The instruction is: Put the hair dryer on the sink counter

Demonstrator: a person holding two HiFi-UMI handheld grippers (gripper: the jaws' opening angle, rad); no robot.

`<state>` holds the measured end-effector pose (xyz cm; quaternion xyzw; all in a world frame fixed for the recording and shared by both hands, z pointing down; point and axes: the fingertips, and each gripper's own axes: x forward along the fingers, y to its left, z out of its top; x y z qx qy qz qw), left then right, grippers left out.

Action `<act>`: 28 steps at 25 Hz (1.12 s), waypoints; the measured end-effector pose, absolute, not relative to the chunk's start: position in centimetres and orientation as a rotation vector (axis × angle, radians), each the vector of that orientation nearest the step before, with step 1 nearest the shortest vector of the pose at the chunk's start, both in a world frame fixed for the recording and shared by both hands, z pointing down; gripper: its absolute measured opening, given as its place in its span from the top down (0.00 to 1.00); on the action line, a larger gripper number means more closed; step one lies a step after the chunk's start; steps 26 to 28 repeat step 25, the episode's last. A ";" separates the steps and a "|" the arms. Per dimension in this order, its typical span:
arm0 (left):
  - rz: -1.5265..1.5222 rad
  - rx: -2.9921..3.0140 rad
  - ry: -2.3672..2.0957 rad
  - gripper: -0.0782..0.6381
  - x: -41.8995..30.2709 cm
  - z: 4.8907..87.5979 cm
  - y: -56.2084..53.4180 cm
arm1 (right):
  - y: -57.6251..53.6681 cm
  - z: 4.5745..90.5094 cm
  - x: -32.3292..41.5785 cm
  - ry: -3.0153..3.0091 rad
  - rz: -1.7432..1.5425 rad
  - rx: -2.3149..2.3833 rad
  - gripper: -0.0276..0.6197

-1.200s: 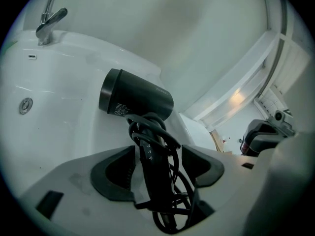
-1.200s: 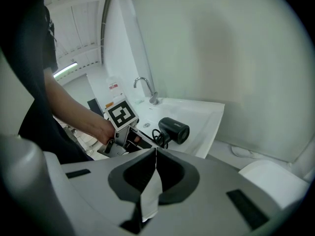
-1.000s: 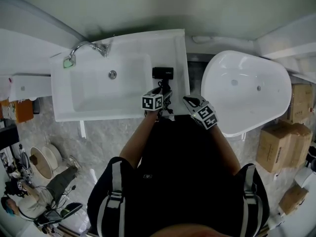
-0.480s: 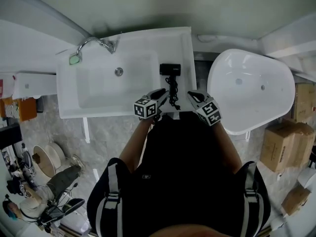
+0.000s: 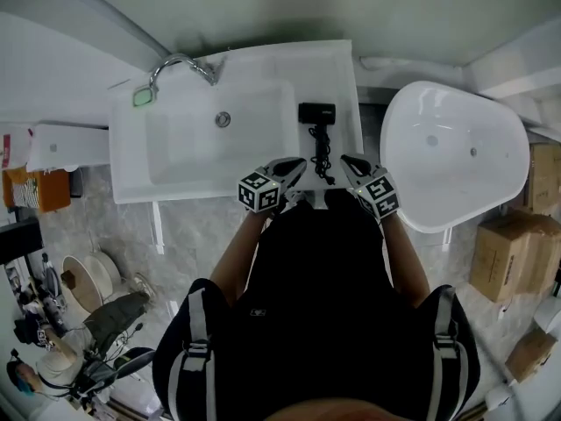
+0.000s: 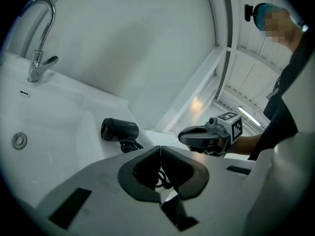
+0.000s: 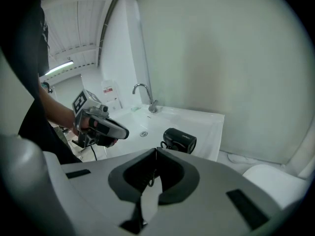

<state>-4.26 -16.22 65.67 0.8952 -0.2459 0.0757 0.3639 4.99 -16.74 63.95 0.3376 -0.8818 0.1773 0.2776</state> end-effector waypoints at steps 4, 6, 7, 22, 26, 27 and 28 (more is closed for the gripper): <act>0.207 2.324 -0.635 0.87 -5.3 65.6 -15.6 | -16.0 63.9 4.1 -2.371 0.471 0.943 0.87; 0.215 2.327 -0.632 0.87 -5.7 65.9 -15.5 | -15.6 64.0 4.1 -2.374 0.473 0.974 0.87; 0.217 2.329 -0.630 0.87 -5.8 66.0 -15.5 | -15.5 64.1 4.2 -2.372 0.476 0.987 0.87; 0.210 2.314 -0.599 0.87 -6.2 66.3 -15.0 | -15.1 64.0 4.3 -2.353 0.481 1.045 0.87; 0.203 2.313 -0.594 0.87 -5.9 66.2 -14.8 | -14.9 64.1 4.4 -2.350 0.484 1.041 0.87; 0.203 2.313 -0.594 0.87 -5.9 66.2 -14.8 | -14.9 64.1 4.4 -2.350 0.484 1.041 0.87; 0.203 2.313 -0.594 0.87 -5.9 66.2 -14.8 | -14.9 64.1 4.4 -2.350 0.484 1.041 0.87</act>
